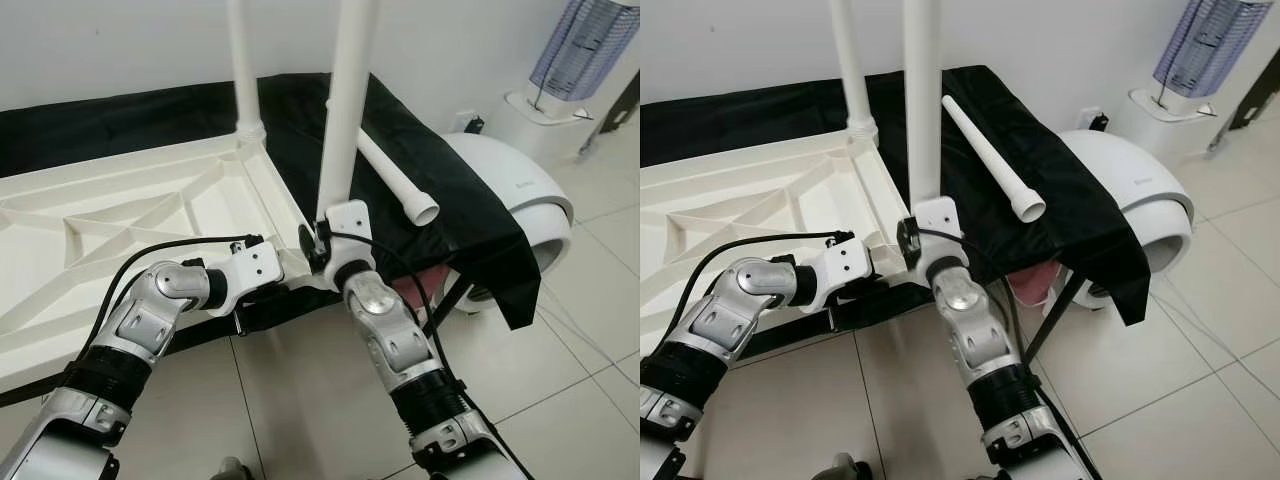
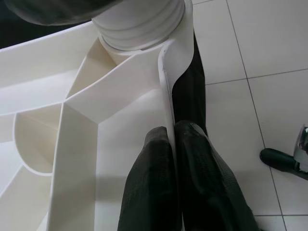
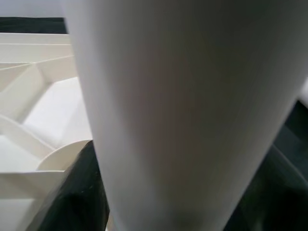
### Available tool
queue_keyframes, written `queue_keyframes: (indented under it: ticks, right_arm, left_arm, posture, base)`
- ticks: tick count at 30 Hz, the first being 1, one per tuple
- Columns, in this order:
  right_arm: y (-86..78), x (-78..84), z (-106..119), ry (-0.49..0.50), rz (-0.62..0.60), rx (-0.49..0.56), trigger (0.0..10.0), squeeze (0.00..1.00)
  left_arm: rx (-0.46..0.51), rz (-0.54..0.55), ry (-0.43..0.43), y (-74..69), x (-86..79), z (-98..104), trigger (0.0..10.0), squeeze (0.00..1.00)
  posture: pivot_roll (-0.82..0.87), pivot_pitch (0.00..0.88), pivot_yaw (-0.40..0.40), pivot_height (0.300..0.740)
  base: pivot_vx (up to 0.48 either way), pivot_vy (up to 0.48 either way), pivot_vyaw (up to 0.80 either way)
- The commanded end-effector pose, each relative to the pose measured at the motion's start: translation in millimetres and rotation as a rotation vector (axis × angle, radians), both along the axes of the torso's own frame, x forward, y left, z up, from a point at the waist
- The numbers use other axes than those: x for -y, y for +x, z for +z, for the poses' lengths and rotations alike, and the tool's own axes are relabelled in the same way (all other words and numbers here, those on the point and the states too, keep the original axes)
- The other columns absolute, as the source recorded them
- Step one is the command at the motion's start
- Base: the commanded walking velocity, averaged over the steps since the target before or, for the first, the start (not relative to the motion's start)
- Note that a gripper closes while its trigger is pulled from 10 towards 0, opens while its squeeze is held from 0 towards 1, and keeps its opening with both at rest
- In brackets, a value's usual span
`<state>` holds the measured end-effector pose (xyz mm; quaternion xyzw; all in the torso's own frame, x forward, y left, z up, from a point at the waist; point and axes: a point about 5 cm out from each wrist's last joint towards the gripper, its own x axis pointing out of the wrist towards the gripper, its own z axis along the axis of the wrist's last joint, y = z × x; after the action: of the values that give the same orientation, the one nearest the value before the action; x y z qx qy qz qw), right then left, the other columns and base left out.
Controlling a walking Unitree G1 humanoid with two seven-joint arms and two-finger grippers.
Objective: Building children table
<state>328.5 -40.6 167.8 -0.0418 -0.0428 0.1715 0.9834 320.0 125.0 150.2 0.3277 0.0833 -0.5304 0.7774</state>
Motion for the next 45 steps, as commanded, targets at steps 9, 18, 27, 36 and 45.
queue_keyframes:
  ticks: [9, 18, 27, 36, 45]
  right_arm:
    - [-25.9, 8.1, 15, -0.067, 0.49, 0.052, 10.0, 0.0]
    - [-32.0, 31.2, 13, -0.177, 0.708, -0.008, 10.0, 0.0]
    - [-30.3, 29.3, 11, -0.171, 0.764, -0.035, 9.6, 0.0]
    - [-23.9, 25.8, 0, -0.18, 0.665, -0.076, 0.0, 0.0]
    - [5.3, 35.8, -6, -0.159, 0.189, -0.112, 0.0, 0.0]
  left_arm:
    - [0.041, -0.225, -0.066, -26.1, 13.8, 12, 0.0, 0.0]
    - [0.024, -0.304, -0.034, -51.5, -0.8, 16, 0.0, 0.0]
    - [0.023, -0.296, -0.05, -55.7, 0.2, 18, 0.0, 0.0]
    - [0.038, -0.283, -0.086, -52.9, 8.7, 20, 0.0, 0.0]
    - [0.078, -0.27, -0.154, -36.2, 27.5, 32, 0.0, 0.0]
  posture:
    - [0.03, 0.09, -0.05, 0.74]
    - [0.04, 0.08, -0.058, 0.74]
    - [0.06, 0.074, -0.067, 0.74]
    - [0.05, 0.069, -0.065, 0.74]
    - [0.05, 0.078, -0.062, 0.74]
  base:
    - [0.0, 0.0, 0.0]
    - [0.0, 0.0, 0.0]
    - [0.0, 0.0, 0.0]
    - [0.0, 0.0, 0.0]
    - [0.0, 0.0, 0.0]
